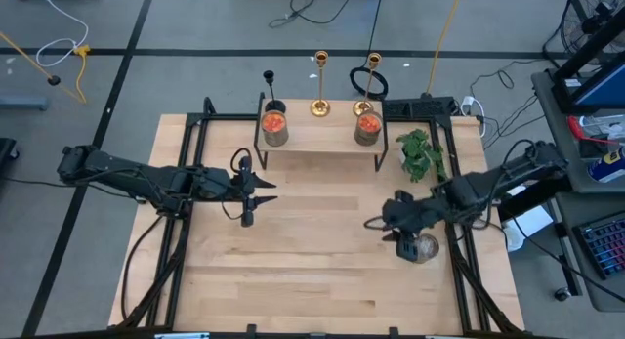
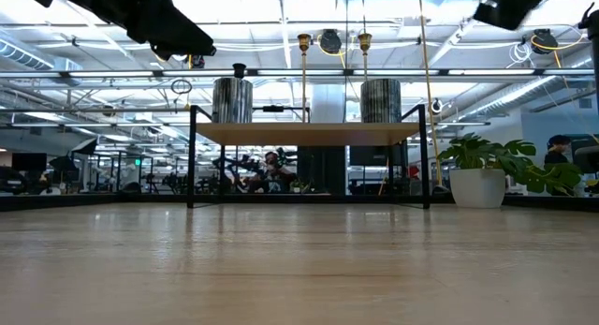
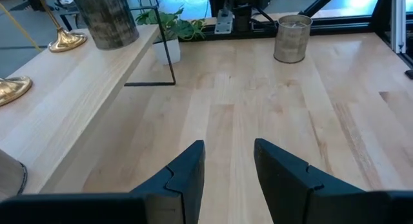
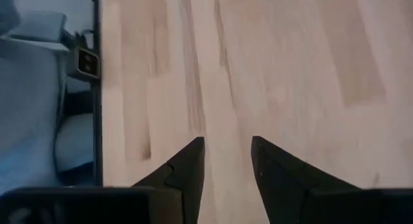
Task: Pick & Place candle stick holders
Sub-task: Put the brown scented candle on the shelf
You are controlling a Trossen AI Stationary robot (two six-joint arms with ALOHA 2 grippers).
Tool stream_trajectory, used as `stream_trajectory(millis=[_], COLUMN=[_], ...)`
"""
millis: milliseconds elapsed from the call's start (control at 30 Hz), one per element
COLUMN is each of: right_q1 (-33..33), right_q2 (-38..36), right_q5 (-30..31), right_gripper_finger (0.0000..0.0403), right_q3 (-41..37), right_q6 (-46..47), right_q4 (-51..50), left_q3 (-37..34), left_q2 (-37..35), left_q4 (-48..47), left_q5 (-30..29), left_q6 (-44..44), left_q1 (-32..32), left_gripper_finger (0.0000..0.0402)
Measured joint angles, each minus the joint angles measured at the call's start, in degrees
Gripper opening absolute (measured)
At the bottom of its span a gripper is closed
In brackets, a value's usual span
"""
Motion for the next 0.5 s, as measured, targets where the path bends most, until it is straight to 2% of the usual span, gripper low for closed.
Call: stream_trajectory(millis=[133,367,500], right_q1=[2.87,5.93,8.47], right_q2=[0.0,0.02,0.02], right_q5=[0.25,-9.59,-11.55], right_gripper_finger=[0.0142,0.0147,0.0136], right_q3=[-3.51,-9.69,-12.52], right_q6=[13.48,39.88,54.58], right_q4=[-3.81,-6.95,-7.37], left_q3=[0.0,0.0,0.0], left_q2=[-0.01,-0.01,0.0], left_q4=[0.0,0.82,3.53], left_q5=[0.0,-0.24,-1.58], left_q6=[0.11,2.49,7.14], left_q1=[0.0,0.0,0.09], left_gripper_finger=[0.0143,0.0143,0.0143])
